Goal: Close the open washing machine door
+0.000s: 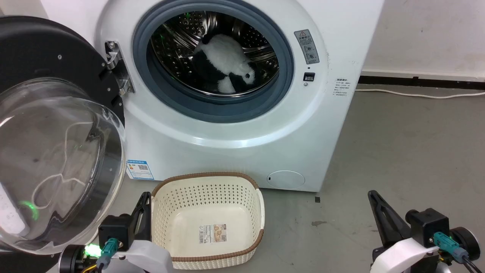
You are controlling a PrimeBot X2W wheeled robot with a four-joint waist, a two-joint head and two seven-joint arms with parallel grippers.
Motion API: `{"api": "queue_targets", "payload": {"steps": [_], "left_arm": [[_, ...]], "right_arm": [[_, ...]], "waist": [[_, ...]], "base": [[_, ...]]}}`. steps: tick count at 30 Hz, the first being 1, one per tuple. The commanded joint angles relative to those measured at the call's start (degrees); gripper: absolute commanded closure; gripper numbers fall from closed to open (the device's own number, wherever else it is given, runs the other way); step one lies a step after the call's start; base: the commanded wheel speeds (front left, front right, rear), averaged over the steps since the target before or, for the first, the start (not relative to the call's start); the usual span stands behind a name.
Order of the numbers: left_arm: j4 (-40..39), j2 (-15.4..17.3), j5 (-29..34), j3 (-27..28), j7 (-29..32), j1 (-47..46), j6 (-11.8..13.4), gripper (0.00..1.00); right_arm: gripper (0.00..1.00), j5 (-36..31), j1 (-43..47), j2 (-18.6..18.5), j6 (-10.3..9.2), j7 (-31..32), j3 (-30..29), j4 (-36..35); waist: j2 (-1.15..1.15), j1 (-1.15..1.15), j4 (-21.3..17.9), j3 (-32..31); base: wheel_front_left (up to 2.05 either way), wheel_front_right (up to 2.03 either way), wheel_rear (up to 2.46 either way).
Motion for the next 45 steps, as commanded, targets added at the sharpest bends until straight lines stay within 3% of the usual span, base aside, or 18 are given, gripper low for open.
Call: {"api": "queue_targets", "payload": {"steps": [1, 19, 45], "left_arm": [[0.03, 0.00, 0.00, -0.06, -0.01, 0.02, -0.01, 0.00], [0.11, 0.15, -0.22, -0.79, -2.01, 0.39, -0.02, 0.00], [-1.59, 0.87, -0.86, -0.83, -5.36, 3.13, 1.05, 0.00]], "right_arm": [[0.00, 0.03, 0.03, 0.00, 0.00, -0.01, 0.00, 0.03], [0.00, 0.85, 0.44, 0.03, 0.01, -2.01, -0.25, 0.35], [0.00, -0.02, -0.59, 0.09, 0.02, -5.36, 4.35, 1.94]], "waist": [[0.00, 0.00, 0.00, 0.00], [0.00, 0.00, 1.27, -0.28], [0.00, 0.00, 10.34, -0.63]], "base": [[0.00, 0.00, 0.00], [0.00, 0.00, 0.00], [0.00, 0.00, 0.00]]}}
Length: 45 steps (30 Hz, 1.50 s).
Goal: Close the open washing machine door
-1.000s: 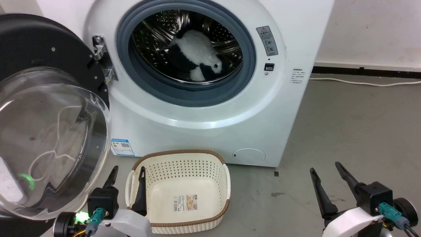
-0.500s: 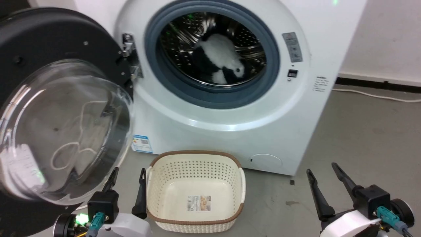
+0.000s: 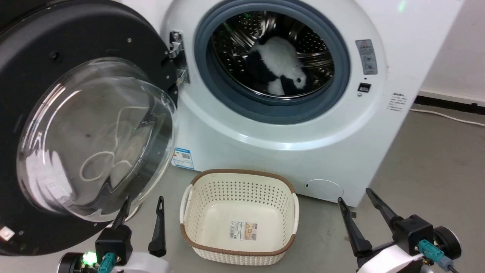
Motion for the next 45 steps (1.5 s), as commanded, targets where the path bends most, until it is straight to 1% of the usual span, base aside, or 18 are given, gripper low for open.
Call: {"api": "queue_targets", "payload": {"steps": [1, 23, 25, 37, 38, 39, 40, 45], "left_arm": [[-0.44, 0.28, -0.32, 0.08, -0.71, 0.86, 0.34, 0.00], [-1.49, 0.62, -0.77, 0.56, -3.35, 2.55, 0.75, 0.00], [-1.67, 0.64, -0.92, 0.71, -4.07, 2.94, 0.84, 0.00], [-2.48, 0.42, -1.70, 1.07, -5.50, 3.87, 1.03, 0.00], [-2.42, 0.40, -1.80, 1.07, -5.62, 3.94, 0.98, 0.40], [-2.41, 0.38, -1.88, 1.05, -5.74, 3.96, 0.91, 0.76], [-2.46, 0.37, -1.99, 1.02, -5.86, 3.98, 0.77, 1.00], [-3.78, 0.20, -4.05, 1.81, -6.46, 3.65, -0.27, 1.00]], "right_arm": [[0.00, -0.29, -0.72, 0.10, 0.02, -0.64, 0.44, 0.40], [0.00, -0.26, -1.62, 0.14, 0.03, -3.27, 3.64, 2.25], [0.00, -0.16, -1.72, 0.15, 0.03, -3.99, 4.47, 2.56], [0.00, -0.07, -1.79, 0.18, 0.04, -5.42, 6.03, 3.37], [0.00, -0.08, -1.77, 0.18, 0.04, -5.54, 6.14, 3.42], [0.00, -0.09, -1.74, 0.18, 0.04, -5.66, 6.24, 3.46], [0.00, -0.09, -1.69, 0.18, 0.04, -5.78, 6.34, 3.49], [0.00, -0.14, -1.18, 0.19, 0.04, -6.38, 6.53, 3.68]], "waist": [[0.00, 0.00, 0.49, 0.06], [0.00, 0.00, 5.46, -0.37], [0.00, 0.00, 6.85, -0.44], [0.00, 0.00, 9.65, -0.55], [0.00, 0.00, 9.89, -0.54], [0.00, 0.00, 10.14, -0.53], [0.00, 0.00, 10.39, -0.51], [0.00, 0.00, 11.72, -0.35]], "base": [[0.00, 0.00, 0.00], [0.00, 0.00, 0.00], [0.00, 0.00, 0.00], [0.00, 0.00, 0.00], [0.00, 0.00, 0.00], [0.00, 0.00, 0.00], [0.00, 0.00, 0.00], [0.00, 0.00, 0.00]]}}
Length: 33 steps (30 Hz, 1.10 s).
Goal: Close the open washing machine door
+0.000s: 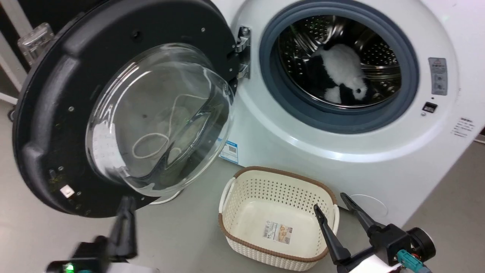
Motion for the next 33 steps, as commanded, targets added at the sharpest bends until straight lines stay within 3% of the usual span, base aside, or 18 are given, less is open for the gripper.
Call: {"api": "queue_targets", "payload": {"steps": [1, 8, 14, 19, 20, 27, 33], "left_arm": [[-1.84, -0.31, -2.11, 1.32, -0.69, 0.25, -0.36, 1.00], [-6.93, -0.01, -11.73, 10.40, -1.53, -5.29, -3.15, 1.00], [-3.46, 6.49, -23.25, 19.56, 1.69, -16.26, -4.05, 1.00], [5.70, 13.87, -34.67, 26.68, 11.43, -26.42, -2.06, 1.00], [12.74, 17.32, -40.48, 29.05, 17.81, -31.88, -0.12, 1.00], [27.61, 20.93, -53.92, 32.40, 35.23, -40.51, 5.28, 1.00], [31.32, 21.48, -60.73, 31.98, 47.41, -40.48, 4.03, 1.00]], "right_arm": [[0.00, 0.00, -0.18, 0.17, 0.04, -0.64, 0.18, 0.26], [0.00, -0.92, 0.62, -0.25, 0.05, -1.48, -0.40, -0.25], [0.00, -1.49, 0.89, -0.85, 0.05, -2.19, -0.59, -0.88], [0.00, -1.48, 0.06, -1.55, 0.05, -2.79, -0.18, -1.13], [0.00, -1.41, -0.37, -2.11, 0.05, -3.15, 0.18, -1.08], [0.00, -1.21, -1.68, -3.18, 0.06, -3.99, 1.15, -0.89], [0.00, -1.16, -2.51, -3.59, 0.06, -4.27, 1.04, -0.74]], "waist": [[0.00, 0.00, 0.66, 0.24], [0.00, 0.00, 2.24, 2.04], [0.00, 0.00, 2.37, 4.09], [0.00, 0.00, 1.43, 6.31], [0.00, 0.00, 1.09, 7.47], [0.00, 0.00, 0.47, 9.84], [0.00, 0.00, -0.36, 10.75]], "base": [[0.00, 0.00, 0.00], [0.00, 0.00, 0.00], [0.00, 0.00, 0.00], [0.00, 0.00, 0.00], [0.00, 0.00, 0.00], [0.00, 0.00, 0.00], [0.00, 0.00, 0.00]]}}
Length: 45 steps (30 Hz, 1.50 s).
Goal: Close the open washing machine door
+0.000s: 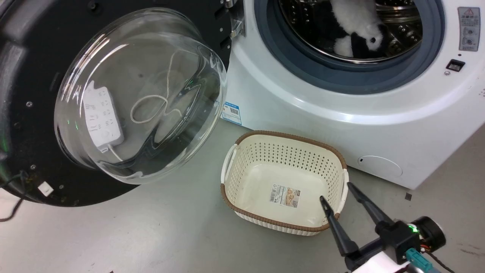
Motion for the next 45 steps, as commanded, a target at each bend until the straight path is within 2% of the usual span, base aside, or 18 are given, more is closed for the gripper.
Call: {"api": "queue_targets", "payload": {"steps": [1, 10, 17, 21, 25, 29, 32, 36, 40, 45], "left_arm": [[-0.16, -0.03, -1.11, -0.03, 1.71, 0.48, -0.74, 1.00], [-7.58, -4.61, -10.25, -0.59, 15.97, 8.11, -4.66, 1.00], [-16.94, -11.56, -15.30, -1.71, 22.55, 16.24, -3.88, 1.00], [-21.43, -16.83, -17.14, -2.76, 24.00, 21.10, -3.05, 1.00], [-24.87, -20.60, -18.64, -4.77, 24.40, 25.63, -2.98, 1.00], [-27.45, -22.19, -23.35, -8.17, 22.47, 29.10, -1.75, 1.00], [-28.89, -22.30, -29.67, -14.42, 18.27, 32.38, -1.23, 1.00], [-29.85, -22.32, -36.22, -22.23, 11.67, 35.25, -2.96, 1.00], [-30.08, -22.33, -37.59, -29.30, 6.40, 35.77, -5.80, 1.00], [-27.60, -22.33, -39.73, -36.12, -0.47, 31.72, -8.28, 1.00]], "right_arm": [[0.00, 0.01, -0.77, -0.30, 0.06, -0.49, -0.25, -0.04], [0.00, 0.16, -0.57, 0.27, 0.06, -0.49, -1.43, 0.51], [0.00, -0.16, -0.16, 1.59, 0.06, -0.49, -3.54, 1.25], [0.00, -0.44, 0.18, 2.22, 0.06, -0.49, -5.16, 1.42], [0.00, -0.95, 0.32, 2.55, 0.06, -0.49, -6.63, 1.33], [0.00, -1.55, 0.63, 2.65, 0.06, -0.49, -8.27, 1.05], [0.00, -1.82, 0.82, 2.72, 0.06, -0.49, -9.63, 0.73], [0.00, -2.34, 0.50, 2.57, 0.06, -0.49, -10.04, 0.38], [0.00, -2.46, -0.36, 2.31, 0.06, -0.49, -10.36, -0.08], [0.00, -2.27, -1.62, 2.10, 0.06, -0.49, -10.26, -0.67]], "waist": [[0.00, 0.00, -0.22, 0.12], [0.00, 0.00, -0.86, -1.81], [0.00, 0.00, -1.99, -5.74], [0.00, 0.00, -3.60, -7.78], [0.00, 0.00, -6.09, -8.95], [0.00, 0.00, -9.16, -9.26], [0.00, 0.00, -11.78, -8.77], [0.00, 0.00, -16.02, -7.50], [0.00, 0.00, -20.46, -5.43], [0.00, 0.00, -26.25, -1.83]], "base": [[0.00, 0.00, 0.00], [0.00, 0.00, 0.00], [0.00, 0.00, 0.00], [0.00, 0.00, 0.00], [0.00, 0.00, 0.00], [0.00, 0.00, 0.00], [0.00, 0.00, 0.00], [0.00, 0.00, 0.00], [0.00, 0.00, 0.00], [0.00, 0.00, 0.00]]}}
